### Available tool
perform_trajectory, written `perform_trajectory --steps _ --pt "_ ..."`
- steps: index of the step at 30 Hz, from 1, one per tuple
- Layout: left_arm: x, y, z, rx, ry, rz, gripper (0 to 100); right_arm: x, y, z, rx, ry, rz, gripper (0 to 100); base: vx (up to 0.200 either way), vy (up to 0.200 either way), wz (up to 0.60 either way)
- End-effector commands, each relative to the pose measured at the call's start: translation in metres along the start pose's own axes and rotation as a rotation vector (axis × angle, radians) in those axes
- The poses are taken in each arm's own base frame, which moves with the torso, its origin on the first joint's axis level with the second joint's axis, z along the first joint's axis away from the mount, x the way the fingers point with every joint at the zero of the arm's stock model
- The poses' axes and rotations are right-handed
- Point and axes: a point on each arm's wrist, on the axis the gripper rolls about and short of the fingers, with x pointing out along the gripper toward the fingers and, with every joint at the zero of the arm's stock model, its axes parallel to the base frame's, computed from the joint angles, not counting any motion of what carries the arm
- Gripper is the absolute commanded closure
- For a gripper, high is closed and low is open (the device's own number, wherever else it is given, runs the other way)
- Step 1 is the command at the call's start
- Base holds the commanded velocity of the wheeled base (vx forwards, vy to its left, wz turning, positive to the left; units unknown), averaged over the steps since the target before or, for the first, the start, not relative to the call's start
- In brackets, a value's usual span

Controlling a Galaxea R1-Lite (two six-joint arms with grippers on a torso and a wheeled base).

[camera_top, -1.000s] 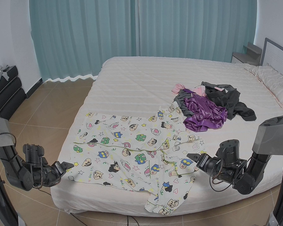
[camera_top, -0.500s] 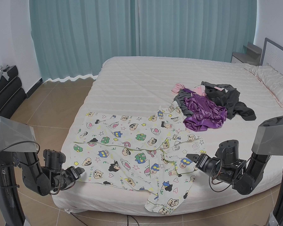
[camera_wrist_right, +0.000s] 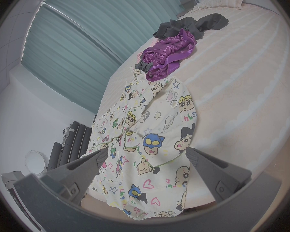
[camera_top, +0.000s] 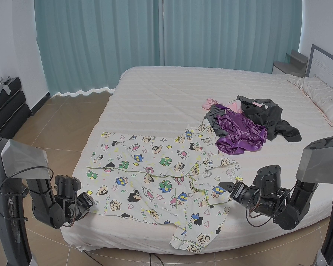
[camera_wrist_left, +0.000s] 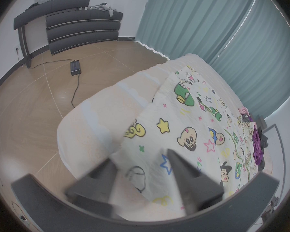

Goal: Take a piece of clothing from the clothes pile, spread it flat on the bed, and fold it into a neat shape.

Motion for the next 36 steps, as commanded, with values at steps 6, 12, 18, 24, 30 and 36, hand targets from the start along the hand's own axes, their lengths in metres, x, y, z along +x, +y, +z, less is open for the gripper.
perform_trajectory --steps 6,12,18,24,30,36 --pt "0.004 0.014 0.020 -0.112 -0.082 0.014 100 0.004 -0.002 -0.014 -0.077 0.047 -0.022 0 0.000 0.000 0.00" --pt "0.005 0.020 0.033 -0.149 -0.165 -0.018 100 0.026 -0.012 -0.026 -0.153 0.085 -0.056 0 0.000 0.000 0.00" --pt "0.008 0.022 0.030 -0.147 -0.161 -0.009 100 0.032 -0.014 -0.025 -0.218 0.110 -0.072 0 0.000 0.000 0.00" --pt "0.009 0.022 0.027 -0.144 -0.165 -0.019 100 0.041 -0.008 -0.021 -0.279 0.125 -0.079 0 0.000 0.000 0.00" --pt "0.009 0.022 0.027 -0.144 -0.164 -0.018 100 0.045 -0.007 -0.024 -0.312 0.159 -0.094 0 0.000 0.000 0.00" --pt "0.009 0.022 0.027 -0.143 -0.164 -0.018 100 0.047 -0.009 -0.027 -0.384 0.231 -0.130 0 0.000 0.000 0.00"
